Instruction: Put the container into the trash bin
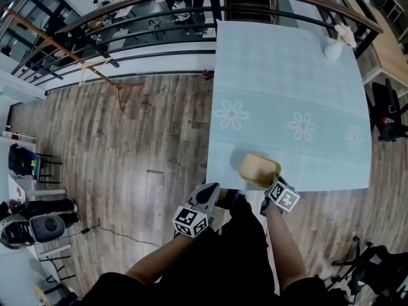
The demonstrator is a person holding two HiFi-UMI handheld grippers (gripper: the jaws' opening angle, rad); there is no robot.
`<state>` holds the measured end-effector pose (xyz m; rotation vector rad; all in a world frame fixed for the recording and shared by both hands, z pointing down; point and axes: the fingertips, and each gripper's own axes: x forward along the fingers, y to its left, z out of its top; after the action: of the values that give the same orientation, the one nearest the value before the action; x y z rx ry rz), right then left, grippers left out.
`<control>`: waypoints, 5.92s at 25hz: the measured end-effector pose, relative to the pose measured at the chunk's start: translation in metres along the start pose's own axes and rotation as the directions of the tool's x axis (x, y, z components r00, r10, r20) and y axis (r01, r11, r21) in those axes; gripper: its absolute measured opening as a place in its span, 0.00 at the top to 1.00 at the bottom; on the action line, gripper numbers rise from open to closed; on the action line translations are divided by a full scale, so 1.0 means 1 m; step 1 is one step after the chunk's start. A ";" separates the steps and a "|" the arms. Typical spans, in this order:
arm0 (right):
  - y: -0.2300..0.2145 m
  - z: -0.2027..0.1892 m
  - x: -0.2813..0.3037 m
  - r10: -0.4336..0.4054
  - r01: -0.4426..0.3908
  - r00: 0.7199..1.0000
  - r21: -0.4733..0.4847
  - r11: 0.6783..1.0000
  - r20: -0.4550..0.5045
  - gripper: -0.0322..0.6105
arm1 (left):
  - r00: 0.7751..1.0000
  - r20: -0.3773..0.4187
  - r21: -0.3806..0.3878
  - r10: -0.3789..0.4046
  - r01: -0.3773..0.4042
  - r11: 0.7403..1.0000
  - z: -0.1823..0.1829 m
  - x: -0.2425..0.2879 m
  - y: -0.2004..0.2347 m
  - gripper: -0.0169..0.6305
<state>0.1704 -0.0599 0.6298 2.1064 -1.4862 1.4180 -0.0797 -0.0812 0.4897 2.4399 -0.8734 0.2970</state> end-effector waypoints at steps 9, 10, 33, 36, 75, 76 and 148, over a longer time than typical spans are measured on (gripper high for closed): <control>0.066 -0.086 -0.063 -0.019 0.019 0.999 -0.003 1.000 0.051 0.89 | 0.997 -0.008 -0.007 -0.082 0.082 0.997 -0.042 -0.089 0.020 0.96; 0.073 -0.098 -0.069 -0.013 0.013 0.999 0.000 1.000 0.052 0.89 | 0.996 -0.009 -0.011 -0.093 0.093 0.996 -0.047 -0.099 0.021 0.96; 0.054 -0.300 0.005 0.000 -0.012 0.978 -0.055 0.998 -0.209 0.89 | 0.997 -0.063 -0.136 0.045 -0.053 0.989 -0.153 -0.134 0.049 0.96; 0.055 -0.306 0.023 0.008 -0.025 0.978 -0.077 0.997 -0.209 0.89 | 0.995 -0.066 -0.172 0.073 -0.083 0.982 -0.163 -0.123 0.049 0.96; -0.003 -0.434 0.200 0.000 -0.008 0.938 -0.021 1.000 -0.346 0.84 | 0.968 -0.249 -0.137 0.043 -0.079 0.987 -0.282 -0.128 0.068 0.96; -0.004 -0.433 0.199 -0.001 -0.007 0.939 -0.022 1.000 -0.344 0.84 | 0.968 -0.248 -0.134 0.041 -0.076 0.988 -0.282 -0.128 0.068 0.96; -0.110 -0.069 -0.502 0.444 -0.103 0.690 -0.530 0.842 0.571 0.90 | 0.965 0.181 0.315 -0.188 0.124 0.941 -0.081 -0.089 -0.480 0.96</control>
<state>0.2015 0.3471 0.3100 2.2174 -2.2151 0.2039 0.1572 0.3231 0.3306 2.8486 -0.7566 0.1213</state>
